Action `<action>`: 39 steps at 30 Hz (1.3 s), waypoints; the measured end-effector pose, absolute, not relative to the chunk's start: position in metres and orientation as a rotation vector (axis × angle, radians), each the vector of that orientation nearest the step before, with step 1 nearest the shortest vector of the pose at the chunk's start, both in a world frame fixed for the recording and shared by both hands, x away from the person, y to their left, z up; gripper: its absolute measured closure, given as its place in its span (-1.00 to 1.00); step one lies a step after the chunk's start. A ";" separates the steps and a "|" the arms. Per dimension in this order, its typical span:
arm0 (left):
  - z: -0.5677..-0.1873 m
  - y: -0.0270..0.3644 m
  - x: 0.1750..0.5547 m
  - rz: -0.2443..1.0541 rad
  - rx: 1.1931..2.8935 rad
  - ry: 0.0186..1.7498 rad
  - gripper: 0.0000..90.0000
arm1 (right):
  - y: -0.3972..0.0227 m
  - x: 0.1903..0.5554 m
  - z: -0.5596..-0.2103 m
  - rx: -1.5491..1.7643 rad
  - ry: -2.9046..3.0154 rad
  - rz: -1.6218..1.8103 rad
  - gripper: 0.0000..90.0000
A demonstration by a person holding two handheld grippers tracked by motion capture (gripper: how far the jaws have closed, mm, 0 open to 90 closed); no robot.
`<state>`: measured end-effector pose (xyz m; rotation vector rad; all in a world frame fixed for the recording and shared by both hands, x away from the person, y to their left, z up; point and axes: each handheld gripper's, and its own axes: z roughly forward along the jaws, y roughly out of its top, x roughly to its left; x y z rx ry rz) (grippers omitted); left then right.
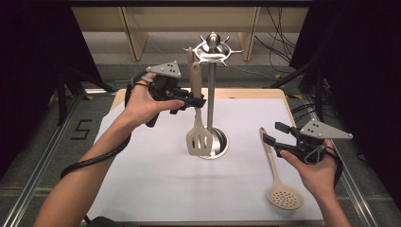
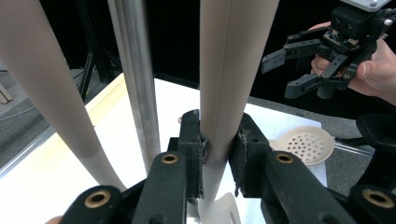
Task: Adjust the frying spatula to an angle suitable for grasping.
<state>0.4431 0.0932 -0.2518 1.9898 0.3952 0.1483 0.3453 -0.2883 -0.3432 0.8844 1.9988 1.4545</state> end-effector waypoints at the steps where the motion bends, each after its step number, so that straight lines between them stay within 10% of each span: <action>1: -0.252 0.093 0.443 0.148 1.990 0.395 0.67 | -0.288 0.345 -0.343 0.884 1.999 1.455 -0.13; 39: -0.253 0.116 0.446 0.092 1.875 0.443 0.56 | -0.283 0.342 -0.346 0.926 2.023 1.451 -0.14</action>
